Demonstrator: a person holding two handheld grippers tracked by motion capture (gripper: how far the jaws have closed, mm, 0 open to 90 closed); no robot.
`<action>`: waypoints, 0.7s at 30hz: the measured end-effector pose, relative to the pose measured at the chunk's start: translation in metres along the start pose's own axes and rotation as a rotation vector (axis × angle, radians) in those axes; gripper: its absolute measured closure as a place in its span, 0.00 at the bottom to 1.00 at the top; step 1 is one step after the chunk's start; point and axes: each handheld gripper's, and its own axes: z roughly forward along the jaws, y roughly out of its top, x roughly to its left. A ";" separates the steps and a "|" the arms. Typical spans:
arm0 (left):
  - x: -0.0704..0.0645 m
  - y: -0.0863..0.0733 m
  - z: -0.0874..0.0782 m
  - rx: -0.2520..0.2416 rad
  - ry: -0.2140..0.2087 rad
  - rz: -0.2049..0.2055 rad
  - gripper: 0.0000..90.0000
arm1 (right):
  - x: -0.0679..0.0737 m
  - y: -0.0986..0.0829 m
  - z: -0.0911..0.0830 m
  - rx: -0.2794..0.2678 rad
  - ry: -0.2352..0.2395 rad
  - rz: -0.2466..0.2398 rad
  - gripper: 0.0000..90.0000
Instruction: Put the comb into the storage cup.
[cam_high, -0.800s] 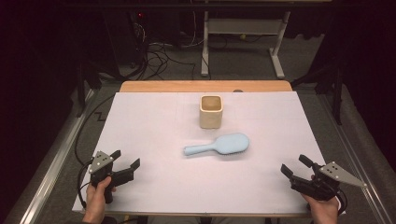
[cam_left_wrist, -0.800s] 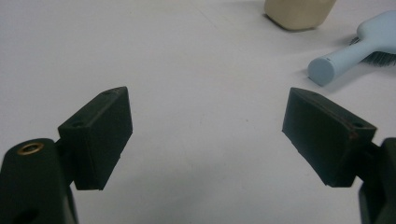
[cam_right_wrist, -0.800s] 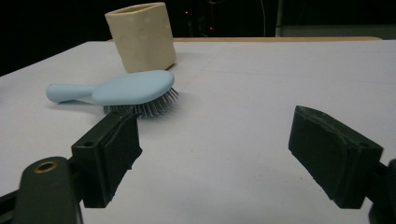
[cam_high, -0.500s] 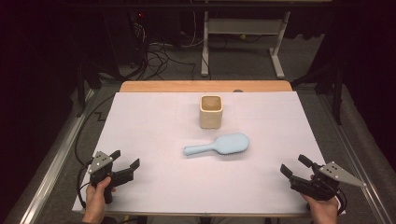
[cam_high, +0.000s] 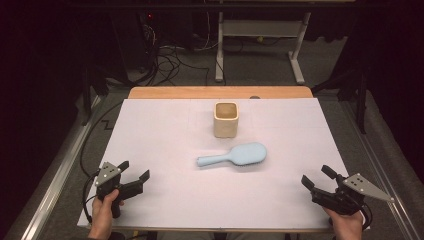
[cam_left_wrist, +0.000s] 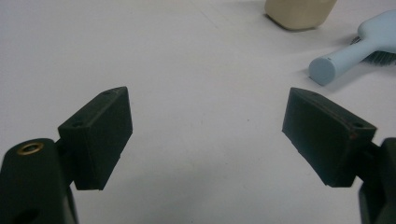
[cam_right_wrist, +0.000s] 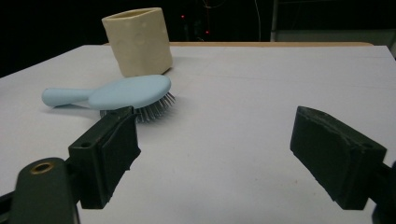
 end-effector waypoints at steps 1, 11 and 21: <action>0.000 0.000 0.000 0.000 0.000 0.000 0.19 | 0.000 0.000 0.000 0.000 0.000 0.000 0.17; 0.001 0.000 -0.001 -0.002 0.000 -0.004 0.19 | 0.005 0.005 -0.002 -0.051 0.035 0.005 0.17; 0.001 0.000 -0.001 -0.004 0.002 -0.007 0.19 | 0.013 0.008 0.001 -0.069 0.067 -0.014 0.17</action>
